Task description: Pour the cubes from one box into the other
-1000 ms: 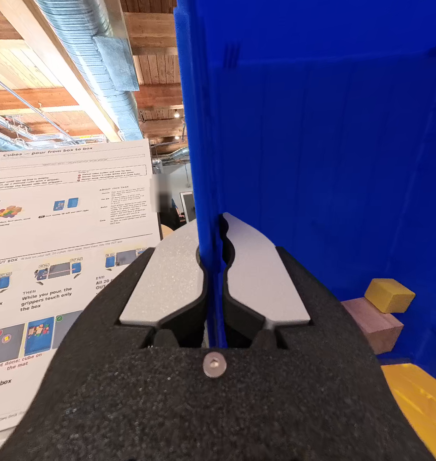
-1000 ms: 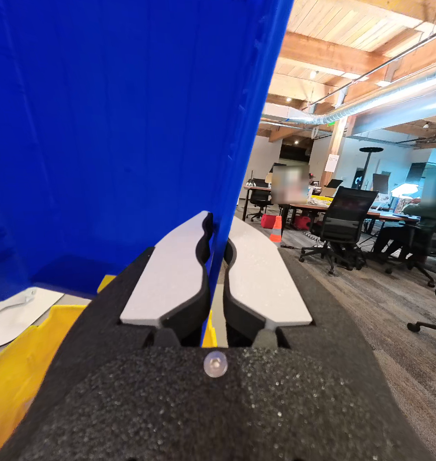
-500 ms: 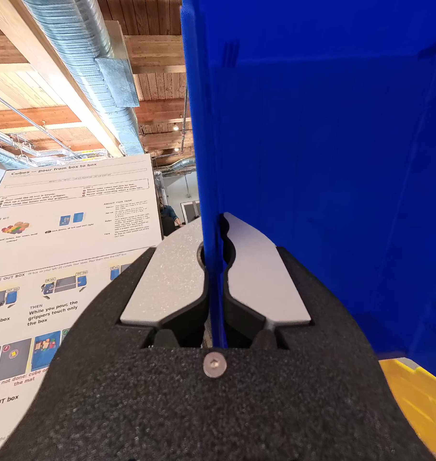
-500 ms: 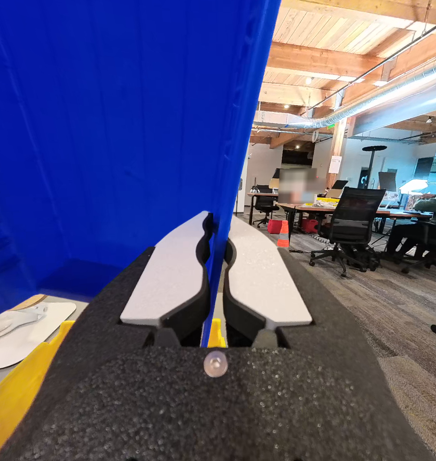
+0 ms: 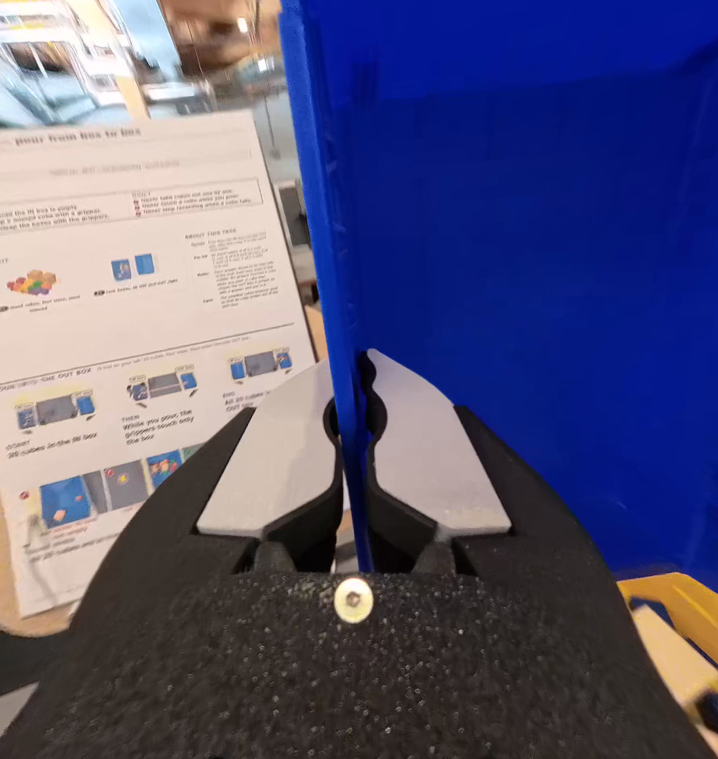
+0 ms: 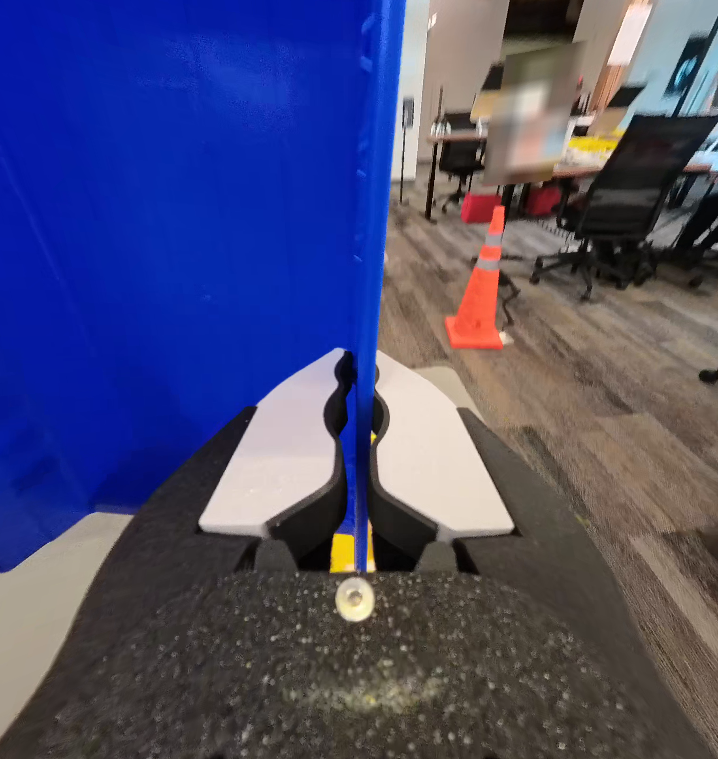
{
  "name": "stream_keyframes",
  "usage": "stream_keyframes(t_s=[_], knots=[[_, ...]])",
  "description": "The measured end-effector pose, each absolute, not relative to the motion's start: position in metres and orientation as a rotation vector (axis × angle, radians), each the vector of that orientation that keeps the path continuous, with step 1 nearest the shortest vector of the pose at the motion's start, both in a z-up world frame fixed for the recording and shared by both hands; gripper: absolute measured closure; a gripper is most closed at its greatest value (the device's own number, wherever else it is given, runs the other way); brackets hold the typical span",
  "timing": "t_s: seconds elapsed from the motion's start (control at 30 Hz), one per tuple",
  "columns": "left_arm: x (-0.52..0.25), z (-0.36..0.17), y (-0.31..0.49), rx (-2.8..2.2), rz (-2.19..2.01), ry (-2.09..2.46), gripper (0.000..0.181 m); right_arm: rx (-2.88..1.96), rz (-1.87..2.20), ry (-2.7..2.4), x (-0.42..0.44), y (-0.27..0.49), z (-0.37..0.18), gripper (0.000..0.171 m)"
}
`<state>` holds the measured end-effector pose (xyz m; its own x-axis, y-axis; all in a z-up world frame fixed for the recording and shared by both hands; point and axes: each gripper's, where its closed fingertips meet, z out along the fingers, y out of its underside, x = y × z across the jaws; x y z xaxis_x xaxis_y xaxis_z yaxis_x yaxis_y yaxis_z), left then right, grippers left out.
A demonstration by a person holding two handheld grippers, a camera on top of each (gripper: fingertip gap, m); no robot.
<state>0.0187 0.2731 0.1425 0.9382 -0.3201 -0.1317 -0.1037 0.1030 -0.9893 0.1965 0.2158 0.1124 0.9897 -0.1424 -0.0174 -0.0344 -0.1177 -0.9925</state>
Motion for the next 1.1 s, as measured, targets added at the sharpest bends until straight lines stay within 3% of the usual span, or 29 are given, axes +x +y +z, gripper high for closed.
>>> stream_keyframes(t_s=[0.27,0.5,0.8,1.1], knots=[[-0.104,0.171,0.245,-1.771,-0.113,0.340,0.175,-1.882,-0.030,0.087,0.076,0.196,0.152,0.166],[-0.307,0.151,0.209,-2.057,0.112,0.248,0.176,-2.193,0.276,-0.046,-0.128,0.187,0.109,0.166],[-0.517,0.038,0.170,-2.480,0.219,0.124,0.175,-2.617,0.385,-0.210,-0.333,0.158,0.003,0.166],[-0.561,-0.090,0.179,-2.797,-0.010,0.096,0.175,-2.918,0.154,-0.209,-0.374,0.159,-0.084,0.166]])
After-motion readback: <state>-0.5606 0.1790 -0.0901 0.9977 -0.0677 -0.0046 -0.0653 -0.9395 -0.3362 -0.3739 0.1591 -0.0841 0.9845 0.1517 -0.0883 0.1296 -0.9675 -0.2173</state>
